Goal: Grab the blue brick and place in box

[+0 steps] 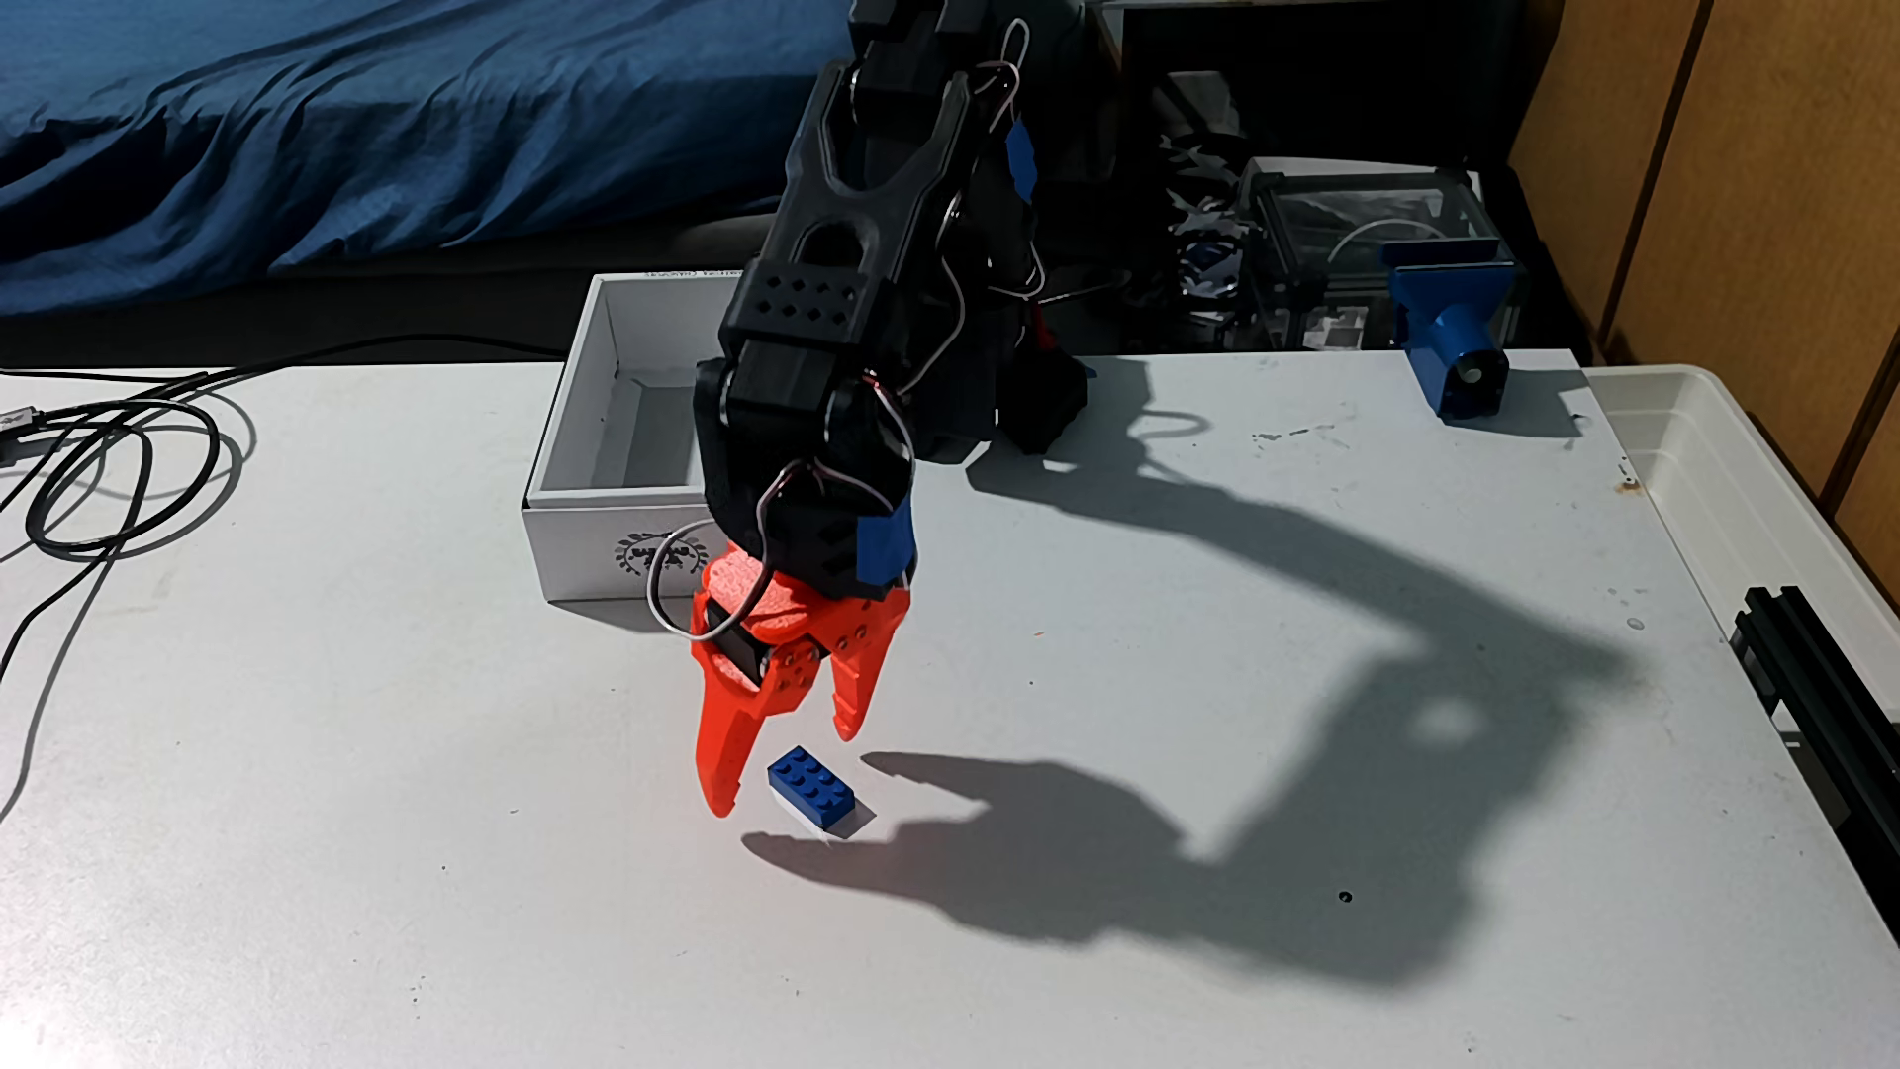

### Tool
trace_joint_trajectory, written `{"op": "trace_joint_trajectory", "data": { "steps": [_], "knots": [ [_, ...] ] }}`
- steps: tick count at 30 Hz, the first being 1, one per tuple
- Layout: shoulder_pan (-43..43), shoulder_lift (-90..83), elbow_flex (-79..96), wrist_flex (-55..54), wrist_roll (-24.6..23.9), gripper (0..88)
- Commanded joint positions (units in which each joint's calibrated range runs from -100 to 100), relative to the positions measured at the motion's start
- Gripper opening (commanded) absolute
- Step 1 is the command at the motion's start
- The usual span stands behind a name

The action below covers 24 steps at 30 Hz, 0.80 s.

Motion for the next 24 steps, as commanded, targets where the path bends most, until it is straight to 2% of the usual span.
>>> {"op": "trace_joint_trajectory", "data": {
  "steps": [1,24],
  "knots": [
    [0.14,1.08,-0.72,-0.47,0.19,29.7],
    [-0.3,5.73,-6.93,-1.76,-0.34,28.7]
  ]
}}
